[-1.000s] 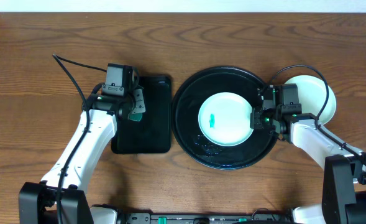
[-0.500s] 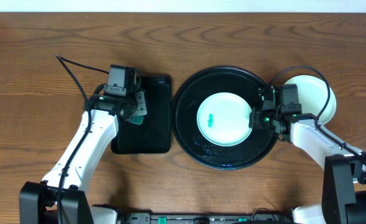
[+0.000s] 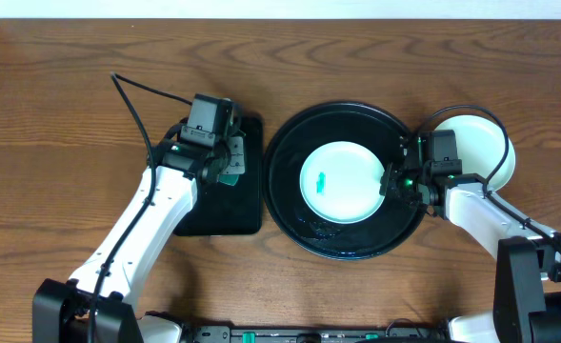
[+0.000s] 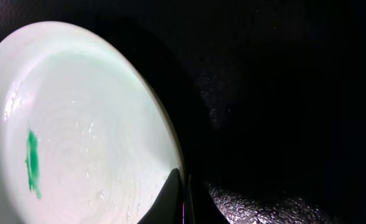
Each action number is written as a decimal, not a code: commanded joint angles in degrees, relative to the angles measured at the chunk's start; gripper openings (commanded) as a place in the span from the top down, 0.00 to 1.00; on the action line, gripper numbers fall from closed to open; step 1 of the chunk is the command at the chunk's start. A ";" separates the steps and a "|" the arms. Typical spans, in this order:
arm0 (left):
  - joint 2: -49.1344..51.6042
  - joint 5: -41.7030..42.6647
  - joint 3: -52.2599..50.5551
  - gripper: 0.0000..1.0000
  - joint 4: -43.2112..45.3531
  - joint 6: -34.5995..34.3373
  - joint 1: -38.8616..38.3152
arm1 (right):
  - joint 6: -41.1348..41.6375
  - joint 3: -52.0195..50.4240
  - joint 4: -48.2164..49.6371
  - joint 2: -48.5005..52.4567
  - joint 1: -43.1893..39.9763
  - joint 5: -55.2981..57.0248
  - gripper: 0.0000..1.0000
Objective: Clean dirty plates on tray and stack at the side
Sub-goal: 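Move the left gripper with the sponge over the pale green plate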
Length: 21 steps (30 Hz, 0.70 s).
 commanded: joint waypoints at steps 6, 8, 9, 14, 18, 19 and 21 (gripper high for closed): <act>0.15 4.37 10.32 0.93 -4.52 -7.63 -4.17 | 1.20 -0.46 0.28 0.59 0.74 -1.27 0.99; 0.68 5.09 10.32 0.93 -3.78 -12.59 -6.93 | 1.20 -0.46 0.68 0.59 1.18 -1.27 0.99; 0.98 5.09 10.29 0.93 -3.41 -13.86 -7.91 | 1.20 -0.46 0.83 0.59 1.25 -1.25 0.99; 3.19 5.11 10.27 0.93 -0.87 -17.81 -13.16 | 1.18 -0.46 0.87 0.59 1.38 -1.25 0.99; 5.90 5.11 10.27 0.93 2.54 -18.03 -17.31 | 1.18 -0.46 0.87 0.59 1.38 -1.25 0.99; 6.56 5.11 10.27 0.93 3.10 -18.16 -18.18 | 1.18 -0.46 0.87 0.59 1.38 -1.25 0.99; 7.82 5.05 10.27 0.93 3.78 -18.69 -19.67 | 1.16 -0.46 0.90 0.59 1.36 -1.25 0.99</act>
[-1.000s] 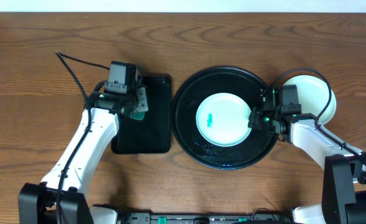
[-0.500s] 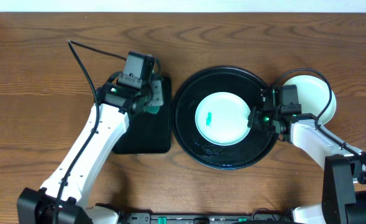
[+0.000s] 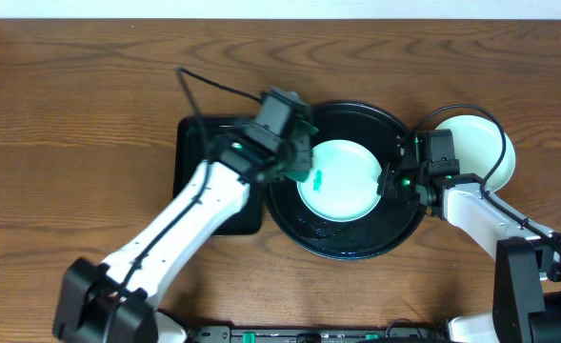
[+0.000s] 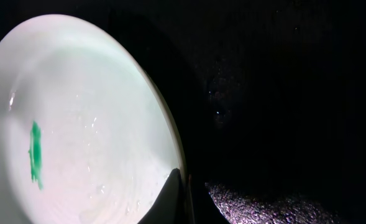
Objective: Clean dirty plates on tray and stack at the side
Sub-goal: 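Move the left gripper with the sponge over the pale green plate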
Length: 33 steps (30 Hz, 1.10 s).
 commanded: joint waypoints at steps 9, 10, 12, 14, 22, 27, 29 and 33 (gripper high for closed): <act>7.48 -1.14 0.83 0.93 1.62 -2.34 -4.04 | -0.35 -0.46 0.28 0.59 0.57 -0.61 0.99; 7.98 -1.14 0.81 0.92 1.84 -2.34 -4.04 | -0.35 -0.46 0.37 0.61 0.59 -0.61 0.99; 8.76 -1.11 0.81 0.92 2.43 -2.32 -4.11 | -0.35 -0.46 0.42 0.61 0.61 -0.59 0.99; 9.66 -1.14 0.81 0.93 3.28 -2.29 -4.09 | -0.35 -0.46 0.42 0.61 0.61 -0.59 0.99; 13.81 -2.32 0.81 0.92 8.07 -2.25 -4.09 | -0.35 -0.46 0.42 0.61 0.61 -0.59 0.99; 15.85 -7.21 0.81 0.93 8.98 -2.10 -4.09 | -1.14 -0.46 0.42 0.61 0.61 -0.59 0.99; 16.94 -7.19 0.81 0.92 9.09 -2.10 -4.09 | -1.90 -0.46 0.44 0.61 0.61 -0.57 0.99; 19.21 -7.13 0.81 0.92 8.85 -2.10 -4.09 | -2.71 -0.46 0.44 0.61 0.61 -0.42 0.99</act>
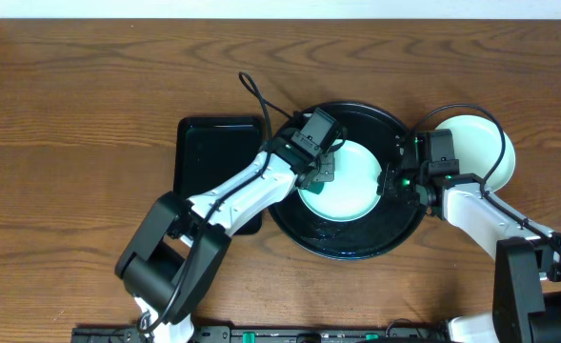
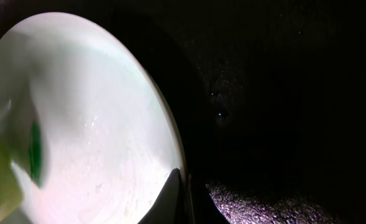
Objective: Clean dirty plates on tray and stack at the side
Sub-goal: 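Move the left gripper with the sponge over the pale green plate, then scrub the plate surface with the sponge in the left gripper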
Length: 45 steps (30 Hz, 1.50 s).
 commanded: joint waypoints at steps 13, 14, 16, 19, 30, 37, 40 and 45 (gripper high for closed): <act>10.08 5.49 0.81 0.93 0.22 -0.09 0.02 | -4.28 -0.46 0.76 0.59 1.33 -0.22 0.99; 10.71 6.67 0.81 0.93 0.26 -0.09 0.02 | -4.55 -0.46 0.98 0.59 1.70 -0.17 0.99; 11.74 7.58 0.81 0.92 0.28 -0.09 0.02 | -4.85 -0.46 1.36 0.59 2.43 0.24 0.99; 12.83 7.76 0.81 0.92 0.26 -0.09 -0.04 | -5.14 -0.46 1.57 0.59 3.37 1.31 0.99; 13.09 13.81 0.81 0.92 0.50 -0.11 -0.02 | -5.53 -0.46 1.99 0.59 5.01 3.02 0.99; 12.48 19.37 0.83 0.93 1.68 -0.11 0.26 | -5.49 -0.46 1.99 0.59 5.01 3.02 0.99; 11.08 23.85 0.83 0.93 3.56 -0.11 0.52 | -5.51 -0.46 1.99 0.59 5.01 3.02 0.99; 6.14 25.55 0.83 0.93 4.57 -0.09 0.57 | -5.53 -0.46 1.99 0.59 5.01 3.02 0.99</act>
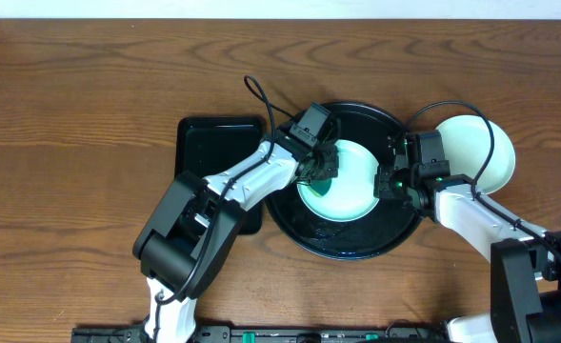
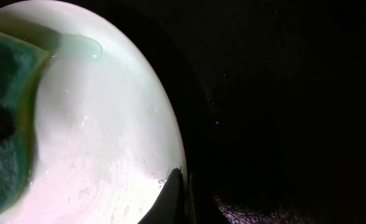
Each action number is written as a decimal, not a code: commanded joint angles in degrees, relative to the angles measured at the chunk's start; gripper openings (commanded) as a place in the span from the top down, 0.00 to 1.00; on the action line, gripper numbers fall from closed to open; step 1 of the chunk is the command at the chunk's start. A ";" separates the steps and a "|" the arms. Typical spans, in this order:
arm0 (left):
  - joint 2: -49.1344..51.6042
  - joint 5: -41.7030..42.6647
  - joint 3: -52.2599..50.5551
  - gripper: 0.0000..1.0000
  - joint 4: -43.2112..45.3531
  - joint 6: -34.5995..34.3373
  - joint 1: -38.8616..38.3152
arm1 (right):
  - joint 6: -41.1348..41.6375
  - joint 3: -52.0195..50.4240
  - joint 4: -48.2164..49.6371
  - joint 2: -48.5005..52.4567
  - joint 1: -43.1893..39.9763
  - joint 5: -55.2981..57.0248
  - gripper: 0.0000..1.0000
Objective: Clean dirty plates on tray and stack at the side
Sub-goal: 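Scrub the plate surface with the sponge in the left gripper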
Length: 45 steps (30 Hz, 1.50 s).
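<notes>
A white plate [image 1: 349,186] lies in the round black tray [image 1: 349,250]. My left gripper [image 1: 321,168] is shut on a green sponge [image 1: 324,171], which presses on the plate's left half. In the right wrist view the sponge [image 2: 5,118] covers the left of the plate [image 2: 108,118], with a wet smear beside it and no green stain showing. My right gripper [image 1: 388,181] is shut on the plate's right rim, its fingertips [image 2: 184,186] pinching the edge.
White plates [image 1: 478,151] sit stacked on the table right of the round tray, behind my right arm. A black rectangular tray [image 1: 213,157] lies left of the round tray, partly under my left arm. The round tray's dark wet floor [image 2: 282,93] surrounds the plate.
The sponge has moved from the plate's left edge further onto the plate and now lies where the green stain showed. My right gripper still pinches the rim.
My left gripper held the sponge over the rectangular tray while the right one pinched the stained plate's rim. Then the left arm was over the round tray's left side, then the sponge reached the plate beside the stain. Now it covers that spot.
</notes>
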 commanded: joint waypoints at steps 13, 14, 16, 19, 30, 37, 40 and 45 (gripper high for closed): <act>-17.53 2.80 -1.60 0.92 -1.86 4.28 -1.95 | -1.42 -0.20 0.63 0.52 1.73 -3.34 0.99; -17.62 0.96 -1.60 0.93 -2.78 4.26 -1.95 | -1.42 -0.20 0.66 0.52 1.73 -3.34 0.99; -17.33 -3.17 -1.62 0.92 -5.22 4.24 -1.95 | -1.42 -0.20 0.66 0.52 1.73 -3.34 0.99; -16.63 -8.50 -1.86 0.93 -8.39 4.24 -1.95 | -1.40 -0.20 0.66 0.52 1.73 -3.34 0.99; -13.25 -12.72 -4.33 0.92 -7.58 4.22 -1.95 | -1.40 -0.20 0.68 0.52 1.73 -3.34 0.99; -10.08 -13.09 -4.33 0.92 -6.21 4.24 -1.95 | -1.40 -0.20 0.68 0.52 1.73 -3.34 0.99; -8.59 -14.75 -4.33 0.92 -5.81 4.22 -1.95 | -1.40 -0.20 0.68 0.52 1.73 -3.34 0.99; -5.92 -16.87 -4.33 0.93 -5.38 4.24 -1.95 | -1.40 -0.20 0.70 0.52 1.73 -3.34 0.99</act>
